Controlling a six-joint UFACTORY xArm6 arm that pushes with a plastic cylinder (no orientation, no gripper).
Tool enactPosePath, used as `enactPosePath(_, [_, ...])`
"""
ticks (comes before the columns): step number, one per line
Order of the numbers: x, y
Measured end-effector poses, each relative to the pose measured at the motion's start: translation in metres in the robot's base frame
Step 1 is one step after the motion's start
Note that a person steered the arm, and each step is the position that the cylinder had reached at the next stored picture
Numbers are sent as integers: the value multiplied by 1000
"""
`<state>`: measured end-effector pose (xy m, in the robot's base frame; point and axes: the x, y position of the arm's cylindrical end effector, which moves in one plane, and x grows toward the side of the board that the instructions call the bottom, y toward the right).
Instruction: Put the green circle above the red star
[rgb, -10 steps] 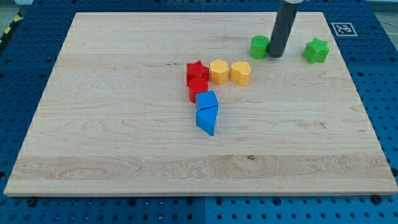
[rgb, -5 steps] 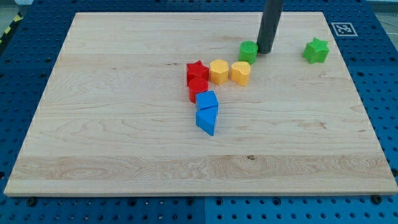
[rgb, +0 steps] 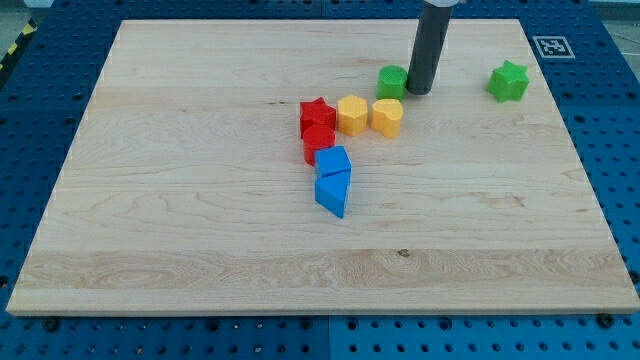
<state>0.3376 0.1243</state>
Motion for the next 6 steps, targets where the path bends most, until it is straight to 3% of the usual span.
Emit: enactPosePath(6, [0,-48])
